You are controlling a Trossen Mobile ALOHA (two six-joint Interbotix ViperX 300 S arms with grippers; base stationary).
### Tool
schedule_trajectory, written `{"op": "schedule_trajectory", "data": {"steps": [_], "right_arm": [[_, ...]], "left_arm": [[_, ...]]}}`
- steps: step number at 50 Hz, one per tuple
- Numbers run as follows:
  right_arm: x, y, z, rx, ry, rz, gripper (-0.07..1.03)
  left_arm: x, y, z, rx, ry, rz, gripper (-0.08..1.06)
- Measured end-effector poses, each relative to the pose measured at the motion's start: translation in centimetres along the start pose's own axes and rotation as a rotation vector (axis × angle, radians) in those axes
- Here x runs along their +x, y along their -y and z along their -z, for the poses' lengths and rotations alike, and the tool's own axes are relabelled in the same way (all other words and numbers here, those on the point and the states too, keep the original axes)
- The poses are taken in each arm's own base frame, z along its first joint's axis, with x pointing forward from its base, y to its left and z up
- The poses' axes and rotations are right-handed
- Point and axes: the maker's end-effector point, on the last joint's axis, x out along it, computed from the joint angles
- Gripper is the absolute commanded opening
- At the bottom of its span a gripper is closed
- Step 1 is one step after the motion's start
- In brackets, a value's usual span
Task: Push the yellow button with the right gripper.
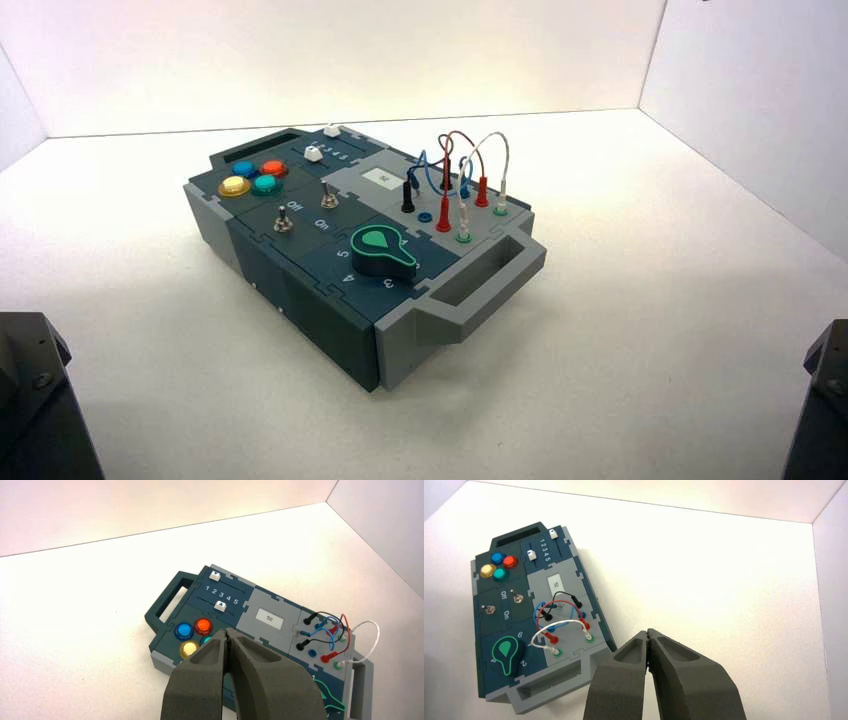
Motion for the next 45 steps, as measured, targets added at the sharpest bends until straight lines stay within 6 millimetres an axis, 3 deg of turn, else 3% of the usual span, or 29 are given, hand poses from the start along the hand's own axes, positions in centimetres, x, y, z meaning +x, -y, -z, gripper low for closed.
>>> {"op": "schedule_trajectory", "data": {"steps": [29, 37, 45], "right_arm": [[0.2, -0.3, 0.2, 0.009, -0.018, -0.013, -0.02], [1.1, -2.0, -0.1, -0.017, -0.072, -0.065, -0.02], [2.7, -5.0, -1.7, -0.077, -0.142, -0.13, -0.02]], "left_arm": [[-0.1, -0.1, 0.0, -0.003, 0.002, -0.006, -0.03], [-0.7, -1.6, -0.5, -0.041, 0.039, -0.068, -0.03], [-1.5, -3.0, -1.0, -0.084, 0.073, -0.133, -0.03]]}}
